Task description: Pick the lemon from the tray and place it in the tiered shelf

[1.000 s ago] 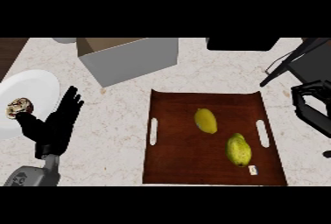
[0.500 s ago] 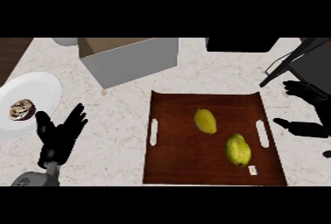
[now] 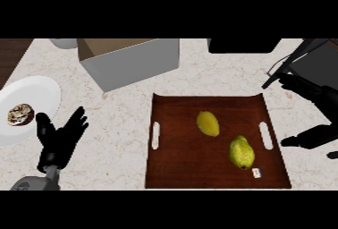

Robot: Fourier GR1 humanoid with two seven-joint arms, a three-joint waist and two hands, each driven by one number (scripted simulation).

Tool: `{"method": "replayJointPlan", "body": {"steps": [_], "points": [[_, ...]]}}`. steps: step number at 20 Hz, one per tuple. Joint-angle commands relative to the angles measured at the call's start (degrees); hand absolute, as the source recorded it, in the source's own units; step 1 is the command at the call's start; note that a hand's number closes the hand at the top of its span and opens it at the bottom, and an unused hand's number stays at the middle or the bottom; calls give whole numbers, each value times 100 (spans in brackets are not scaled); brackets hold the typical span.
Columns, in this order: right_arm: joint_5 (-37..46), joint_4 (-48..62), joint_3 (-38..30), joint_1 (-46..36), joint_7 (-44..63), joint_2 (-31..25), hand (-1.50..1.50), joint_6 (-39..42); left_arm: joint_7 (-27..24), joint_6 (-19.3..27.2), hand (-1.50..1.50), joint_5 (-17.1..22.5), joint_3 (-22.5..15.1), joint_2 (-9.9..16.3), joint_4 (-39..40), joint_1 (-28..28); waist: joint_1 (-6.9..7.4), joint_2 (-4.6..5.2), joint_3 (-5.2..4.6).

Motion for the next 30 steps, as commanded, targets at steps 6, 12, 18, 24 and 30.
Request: {"method": "replayJointPlan", "body": {"steps": [6,12,18,24,30], "points": [[693,-1301,727,-841,3040,482,-150,-741,-45,-209,0,-13,117,-29,-138,196,76,0,-3],[1815,-861,1466,-1446,3919,1228,-150,-1052,-34,-400,0,-106,286,-35,344,-188,74,25,0],[2138,-495,1576,-1634,4443,1811,-150,-674,47,-447,0,-238,401,-132,153,-30,41,18,3],[2590,-552,1704,-1302,4506,1966,-150,-290,-303,-427,0,-530,415,-436,345,115,28,17,3],[3498,240,1697,-1489,4400,2495,-150,-609,-115,-530,0,-660,563,-451,256,68,45,23,4]]}}
